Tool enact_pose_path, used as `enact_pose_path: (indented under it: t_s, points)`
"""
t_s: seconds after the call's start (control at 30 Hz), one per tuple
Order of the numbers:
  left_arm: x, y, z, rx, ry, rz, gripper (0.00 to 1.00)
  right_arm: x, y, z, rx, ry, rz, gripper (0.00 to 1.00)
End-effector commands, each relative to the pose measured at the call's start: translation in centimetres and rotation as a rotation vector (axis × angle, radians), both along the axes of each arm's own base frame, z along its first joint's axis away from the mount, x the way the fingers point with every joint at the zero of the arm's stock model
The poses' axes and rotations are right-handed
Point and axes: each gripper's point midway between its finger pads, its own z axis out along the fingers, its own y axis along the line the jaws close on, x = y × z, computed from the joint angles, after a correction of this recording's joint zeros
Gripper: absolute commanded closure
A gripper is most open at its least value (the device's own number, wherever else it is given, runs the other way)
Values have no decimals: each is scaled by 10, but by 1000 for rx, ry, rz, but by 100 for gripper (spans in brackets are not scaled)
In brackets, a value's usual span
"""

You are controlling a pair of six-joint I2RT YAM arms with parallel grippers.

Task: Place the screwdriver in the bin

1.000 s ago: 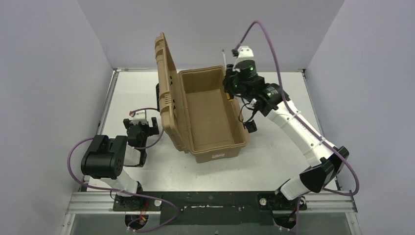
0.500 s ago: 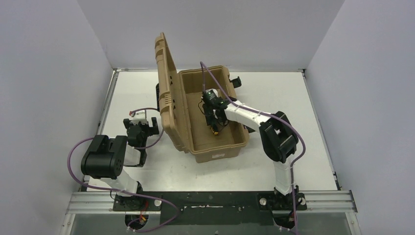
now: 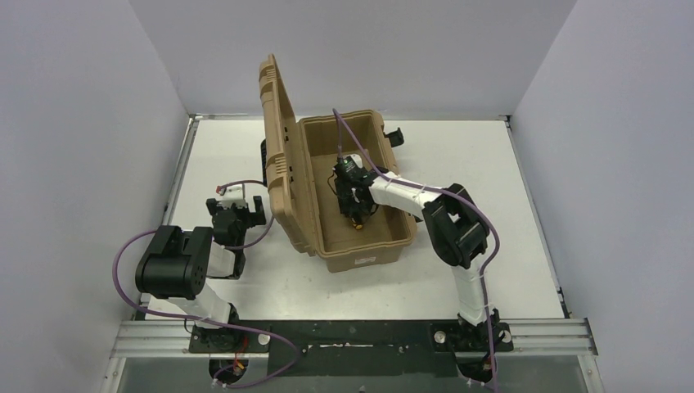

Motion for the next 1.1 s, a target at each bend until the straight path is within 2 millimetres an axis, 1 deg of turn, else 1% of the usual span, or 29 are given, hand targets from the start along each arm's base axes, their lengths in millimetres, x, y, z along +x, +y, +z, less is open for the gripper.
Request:
enact_pose_path:
  t_s: [0.0, 0.07, 0.17, 0.27, 0.33, 0.4, 0.47, 0.53, 0.63, 0.67, 0.7, 0.73, 0.77, 0.8, 0.87, 0.9, 0.97, 1.07]
  points:
    - [10, -1, 19, -11, -69, 5, 3, 12, 5, 8, 9, -44, -33, 53]
    - [10, -1, 19, -9, -70, 4, 3, 16, 6, 21, 16, -68, -31, 45]
    - [10, -1, 19, -9, -69, 4, 3, 20, 9, 47, 33, -103, -21, 38]
    - [9, -1, 19, -10, -68, 5, 3, 23, 13, 84, 70, -154, 4, 28]
    - [10, -1, 19, -10, -69, 5, 3, 25, 14, 113, 101, -204, 18, 14]
    - [10, -1, 19, -9, -69, 6, 3, 26, 14, 142, 131, -257, 33, 3]
    - [10, -1, 19, -9, -70, 5, 3, 26, 10, 172, 150, -320, 41, 0]
    - [10, -1, 19, -10, -70, 4, 3, 26, 0, 198, 154, -380, 30, 0]
    - [10, -1, 20, -10, -70, 5, 3, 27, -22, 234, 166, -474, -3, 0]
    - [10, -1, 19, -10, -69, 4, 3, 28, -33, 243, 164, -502, -22, 0]
    - [10, -1, 19, -10, -69, 5, 3, 29, -47, 251, 161, -534, -57, 0]
    - [10, -1, 19, -10, -69, 5, 3, 32, -65, 255, 151, -559, -106, 0]
    - [10, -1, 19, -10, -69, 5, 3, 34, -86, 261, 148, -583, -161, 0]
    - [9, -1, 19, -9, -69, 4, 3, 32, -109, 259, 144, -596, -212, 0]
    - [10, -1, 19, -10, -70, 5, 3, 34, -155, 253, 126, -621, -316, 0]
    - [10, -1, 19, -9, -70, 5, 3, 36, -185, 245, 107, -627, -379, 0]
    - [10, -1, 19, -9, -69, 5, 3, 33, -228, 229, 78, -641, -454, 0]
    - [9, -1, 19, -10, -69, 5, 3, 22, -279, 201, 35, -680, -531, 0]
